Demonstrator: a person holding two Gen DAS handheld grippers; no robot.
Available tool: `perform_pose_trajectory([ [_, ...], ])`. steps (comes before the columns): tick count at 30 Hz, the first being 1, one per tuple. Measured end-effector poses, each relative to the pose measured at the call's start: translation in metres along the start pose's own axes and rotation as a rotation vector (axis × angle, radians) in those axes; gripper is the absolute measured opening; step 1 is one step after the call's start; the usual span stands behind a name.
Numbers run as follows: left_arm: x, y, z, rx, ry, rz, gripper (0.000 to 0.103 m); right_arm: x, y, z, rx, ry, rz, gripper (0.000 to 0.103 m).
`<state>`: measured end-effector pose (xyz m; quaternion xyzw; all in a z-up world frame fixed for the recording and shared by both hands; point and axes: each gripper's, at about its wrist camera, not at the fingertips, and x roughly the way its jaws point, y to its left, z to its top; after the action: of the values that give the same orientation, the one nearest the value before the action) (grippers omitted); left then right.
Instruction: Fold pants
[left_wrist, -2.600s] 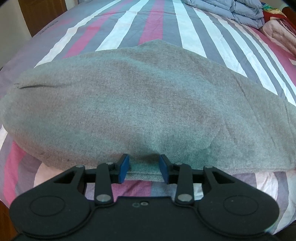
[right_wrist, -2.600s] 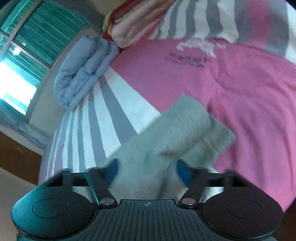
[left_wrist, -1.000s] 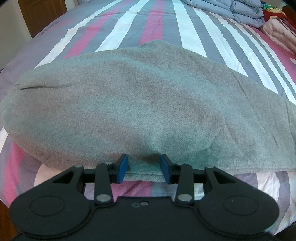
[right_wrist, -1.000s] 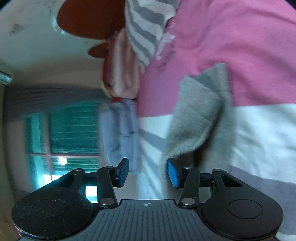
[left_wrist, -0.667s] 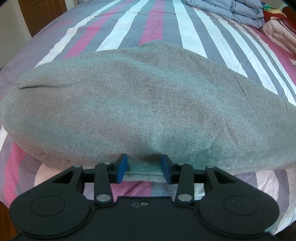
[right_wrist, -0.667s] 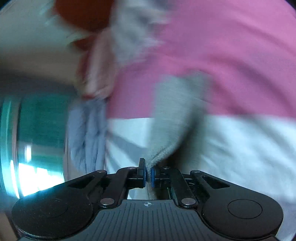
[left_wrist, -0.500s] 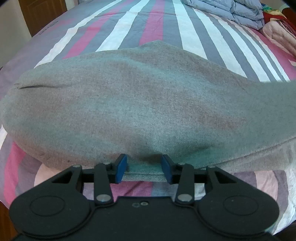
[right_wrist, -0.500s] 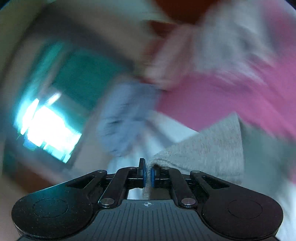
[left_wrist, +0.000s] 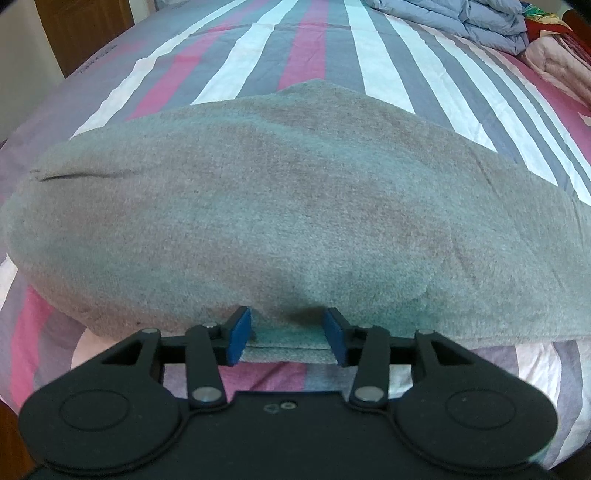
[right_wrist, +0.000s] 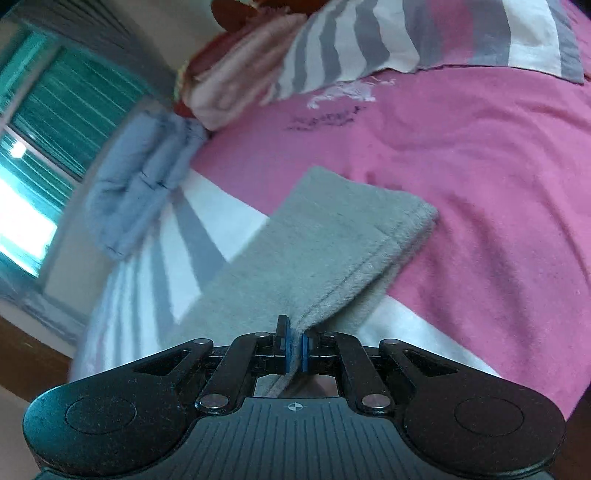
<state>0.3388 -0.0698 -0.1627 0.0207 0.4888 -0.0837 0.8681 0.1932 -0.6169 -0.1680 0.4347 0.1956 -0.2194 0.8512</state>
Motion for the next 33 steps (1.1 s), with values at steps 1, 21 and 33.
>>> perform_pose_trajectory([
  [1,0.000,0.000,0.000,-0.002,-0.002,-0.001,0.037,0.004,-0.006,0.004,0.040,0.017,0.016,0.006],
  [21,-0.023,0.010,-0.009,-0.046,-0.051,-0.004,0.046,-0.014,0.008,0.018,-0.235,-0.037,-0.236,0.008],
  [33,-0.020,0.083,-0.020,-0.238,-0.002,0.040,0.055,-0.024,0.097,-0.029,-0.444,0.093,0.051,0.033],
])
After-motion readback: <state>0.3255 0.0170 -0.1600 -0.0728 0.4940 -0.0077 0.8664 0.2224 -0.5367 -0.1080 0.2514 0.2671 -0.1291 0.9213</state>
